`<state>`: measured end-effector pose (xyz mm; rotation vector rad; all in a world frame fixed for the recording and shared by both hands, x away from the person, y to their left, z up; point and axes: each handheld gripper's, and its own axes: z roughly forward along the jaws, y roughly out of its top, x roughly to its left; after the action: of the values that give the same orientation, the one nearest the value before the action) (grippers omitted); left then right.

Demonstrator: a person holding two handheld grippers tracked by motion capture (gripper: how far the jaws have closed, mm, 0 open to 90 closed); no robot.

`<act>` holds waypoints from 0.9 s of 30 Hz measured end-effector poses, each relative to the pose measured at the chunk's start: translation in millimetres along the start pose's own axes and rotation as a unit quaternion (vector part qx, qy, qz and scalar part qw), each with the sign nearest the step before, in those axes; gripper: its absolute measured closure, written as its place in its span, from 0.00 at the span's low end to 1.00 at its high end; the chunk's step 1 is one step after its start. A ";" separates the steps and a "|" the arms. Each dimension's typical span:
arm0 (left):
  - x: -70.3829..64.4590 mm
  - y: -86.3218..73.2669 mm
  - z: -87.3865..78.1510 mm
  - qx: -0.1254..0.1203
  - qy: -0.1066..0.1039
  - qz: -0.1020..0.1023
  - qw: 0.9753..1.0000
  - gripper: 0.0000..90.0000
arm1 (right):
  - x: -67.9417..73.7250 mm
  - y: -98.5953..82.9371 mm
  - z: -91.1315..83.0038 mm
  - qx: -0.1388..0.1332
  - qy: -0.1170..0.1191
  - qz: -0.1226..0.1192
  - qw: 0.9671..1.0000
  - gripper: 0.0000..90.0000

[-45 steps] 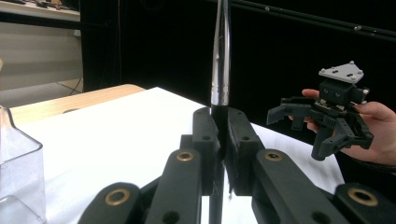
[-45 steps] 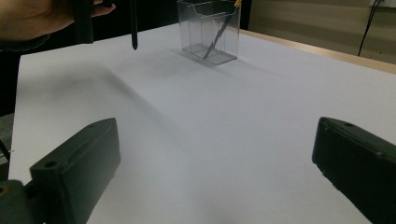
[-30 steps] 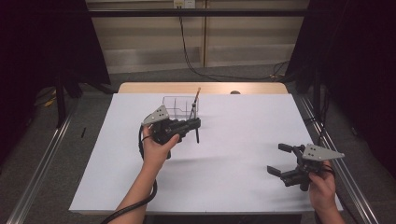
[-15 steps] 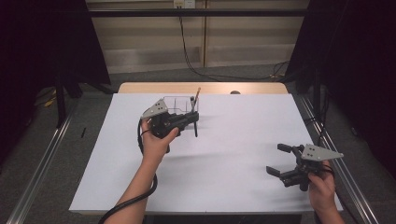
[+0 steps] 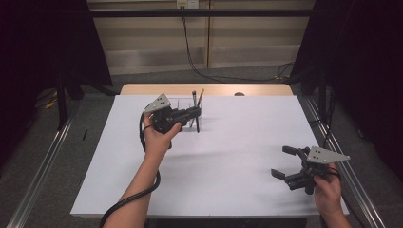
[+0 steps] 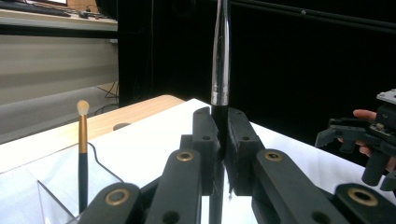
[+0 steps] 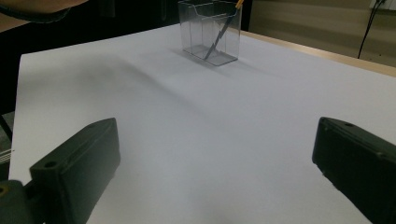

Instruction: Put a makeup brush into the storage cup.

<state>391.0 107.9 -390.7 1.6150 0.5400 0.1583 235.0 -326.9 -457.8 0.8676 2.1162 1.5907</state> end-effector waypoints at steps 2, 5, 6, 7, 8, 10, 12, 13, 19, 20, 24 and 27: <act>1.2 1.2 0.9 0.001 0.002 0.001 1.000 0.93 | -0.3 0.0 -0.3 -0.001 -0.001 0.001 1.000 0.01; 2.6 2.9 2.5 0.002 0.004 0.002 1.000 0.93 | -0.5 -0.1 -0.9 0.000 -0.001 0.001 1.000 0.01; 3.2 3.5 2.8 0.002 0.005 0.002 1.000 0.93 | -0.6 -0.2 -1.0 0.000 -0.001 0.001 1.000 0.01; 3.8 4.0 3.2 0.002 0.007 0.002 1.000 0.93 | -0.6 -0.3 -1.1 0.000 -0.002 0.001 1.000 0.01; 4.5 4.8 3.3 0.003 0.007 0.003 1.000 0.93 | -0.6 -0.3 -1.1 0.000 -0.001 0.001 1.000 0.01; 5.9 6.3 3.2 0.001 0.009 0.003 1.000 0.93 | -0.7 -0.3 -1.3 0.000 -0.001 0.001 1.000 0.01; 7.0 7.6 3.5 0.003 0.012 0.005 1.000 0.93 | -0.7 -0.4 -1.5 0.000 0.000 0.001 1.000 0.01; 7.6 8.2 3.7 0.004 0.013 0.005 1.000 0.93 | -0.7 -0.6 -1.3 -0.001 -0.001 0.001 1.000 0.01; 9.6 12.3 5.3 0.004 0.016 0.008 1.000 0.93 | -0.1 -0.7 -0.5 0.001 0.000 0.000 1.000 0.01; 9.9 13.1 5.7 0.004 0.017 0.009 1.000 0.93 | 0.1 -0.6 -0.4 0.002 0.000 -0.001 1.000 0.01; 10.6 16.7 7.2 0.004 0.018 0.012 1.000 0.93 | 0.4 -0.5 -0.4 0.002 0.000 0.000 1.000 0.01; 11.5 19.5 7.7 0.002 0.021 0.012 1.000 0.93 | 0.3 -0.5 -0.6 0.001 0.001 -0.002 1.000 0.01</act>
<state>409.1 105.4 -375.2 1.6247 0.5534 0.2100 234.3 -327.3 -458.0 0.8642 2.1201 1.5872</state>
